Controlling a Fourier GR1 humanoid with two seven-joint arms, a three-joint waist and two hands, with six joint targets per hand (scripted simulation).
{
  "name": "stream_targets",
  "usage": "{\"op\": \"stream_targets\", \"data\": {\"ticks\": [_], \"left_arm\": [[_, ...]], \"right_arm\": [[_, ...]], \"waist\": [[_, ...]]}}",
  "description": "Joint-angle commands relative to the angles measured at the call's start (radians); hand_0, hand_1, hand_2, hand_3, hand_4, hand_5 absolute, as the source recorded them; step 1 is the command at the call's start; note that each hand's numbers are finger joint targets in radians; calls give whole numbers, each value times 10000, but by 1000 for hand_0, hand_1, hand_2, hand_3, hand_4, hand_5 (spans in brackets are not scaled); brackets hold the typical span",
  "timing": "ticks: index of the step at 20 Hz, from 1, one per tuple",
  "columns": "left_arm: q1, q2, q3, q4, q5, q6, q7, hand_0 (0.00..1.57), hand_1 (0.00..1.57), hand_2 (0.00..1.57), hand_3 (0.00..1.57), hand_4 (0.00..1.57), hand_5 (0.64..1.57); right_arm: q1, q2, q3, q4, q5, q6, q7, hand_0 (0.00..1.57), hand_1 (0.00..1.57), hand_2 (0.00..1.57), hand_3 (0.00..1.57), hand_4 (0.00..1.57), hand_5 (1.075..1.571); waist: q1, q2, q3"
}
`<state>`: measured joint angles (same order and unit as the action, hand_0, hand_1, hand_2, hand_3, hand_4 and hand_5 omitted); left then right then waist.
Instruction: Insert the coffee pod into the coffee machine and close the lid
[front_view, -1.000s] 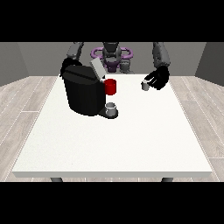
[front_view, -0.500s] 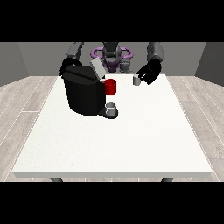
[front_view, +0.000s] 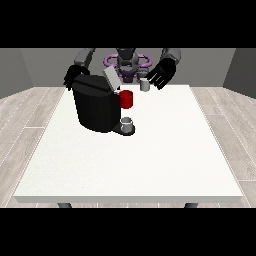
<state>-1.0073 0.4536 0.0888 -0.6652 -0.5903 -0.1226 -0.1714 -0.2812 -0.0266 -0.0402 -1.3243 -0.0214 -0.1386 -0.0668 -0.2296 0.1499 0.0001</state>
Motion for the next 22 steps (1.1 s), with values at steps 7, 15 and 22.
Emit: {"op": "stream_targets", "data": {"ticks": [7, 15, 22], "left_arm": [[-1173, 297, 382, 139, 52, -195, 259, 1284, 1284, 1340, 1276, 519, 1571], [-1754, 470, 400, 294, -214, -68, 267, 1306, 1306, 1328, 1245, 487, 1571], [-1728, 373, 414, 433, -309, -133, 451, 1316, 1316, 1328, 1225, 510, 1571]], "right_arm": [[-764, -577, -323, -377, -210, 295, 520, 0, 0, 0, 0, 483, 1571], [-494, -17, 150, -616, 129, -59, -206, 0, 0, 0, 0, 517, 1571], [-442, -146, -100, -668, -122, -31, 288, 0, 0, 0, 0, 512, 1571]], "waist": [[-528, 713, 1], [-860, 1258, 1], [-740, 1039, 1]]}}
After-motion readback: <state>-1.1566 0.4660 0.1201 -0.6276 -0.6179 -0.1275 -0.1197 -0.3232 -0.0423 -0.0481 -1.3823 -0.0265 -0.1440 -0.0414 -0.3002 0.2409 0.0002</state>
